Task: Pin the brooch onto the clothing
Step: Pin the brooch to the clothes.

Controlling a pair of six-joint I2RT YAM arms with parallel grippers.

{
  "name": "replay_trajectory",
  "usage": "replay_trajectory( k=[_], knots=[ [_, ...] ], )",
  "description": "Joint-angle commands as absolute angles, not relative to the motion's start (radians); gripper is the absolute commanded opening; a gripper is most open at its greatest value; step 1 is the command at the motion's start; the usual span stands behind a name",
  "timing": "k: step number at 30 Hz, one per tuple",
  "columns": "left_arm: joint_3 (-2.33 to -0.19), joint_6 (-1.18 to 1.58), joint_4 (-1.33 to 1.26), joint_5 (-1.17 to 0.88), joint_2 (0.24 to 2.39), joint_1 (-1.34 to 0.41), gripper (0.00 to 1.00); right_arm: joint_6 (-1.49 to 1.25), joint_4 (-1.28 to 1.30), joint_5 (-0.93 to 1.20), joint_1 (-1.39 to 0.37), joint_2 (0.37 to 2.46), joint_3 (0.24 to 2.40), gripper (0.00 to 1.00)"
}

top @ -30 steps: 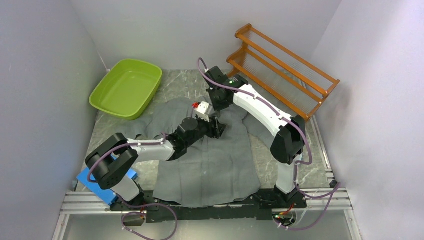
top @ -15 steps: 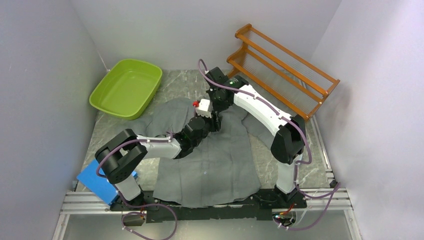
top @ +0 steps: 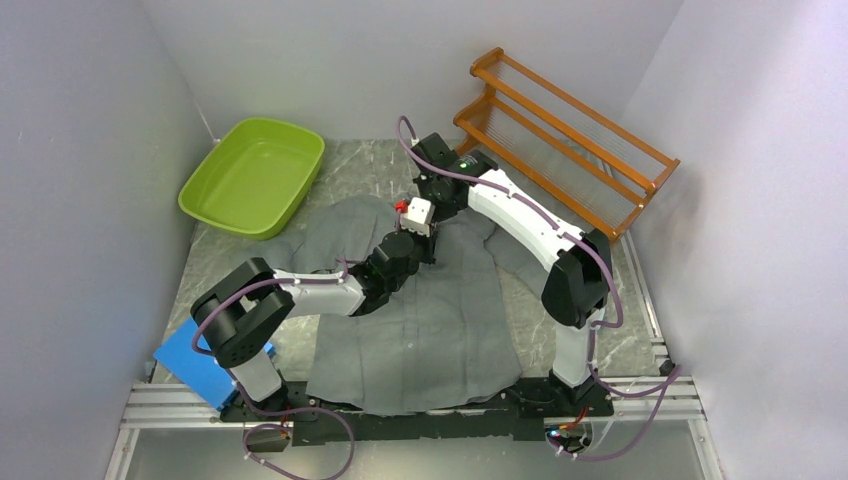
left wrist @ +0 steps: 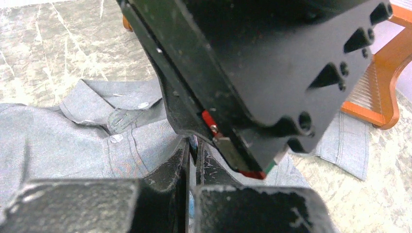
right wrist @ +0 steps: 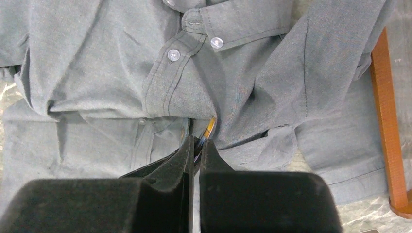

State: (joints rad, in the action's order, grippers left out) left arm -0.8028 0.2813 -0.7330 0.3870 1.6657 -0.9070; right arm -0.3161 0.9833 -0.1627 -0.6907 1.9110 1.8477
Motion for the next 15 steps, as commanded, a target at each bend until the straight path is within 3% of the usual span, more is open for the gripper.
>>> replay_trajectory(
  k=[1,8,10,15],
  knots=[
    [-0.828,0.278,-0.754,0.36,1.642,-0.903,0.03,-0.306,0.973,-0.102,-0.693,1.887,1.839,0.08],
    [-0.821,0.343,-0.648,0.337,1.594,-0.902,0.03,-0.26,0.86,-0.02,-0.632,1.783,1.745,0.58],
    [-0.827,0.357,-0.605,0.321,1.578,-0.903,0.02,-0.244,0.806,0.075,-0.595,1.734,1.692,0.67],
    [-0.845,0.387,-0.535,0.268,1.543,-0.901,0.03,-0.262,0.566,0.414,-0.446,1.553,1.455,0.79]
  ],
)
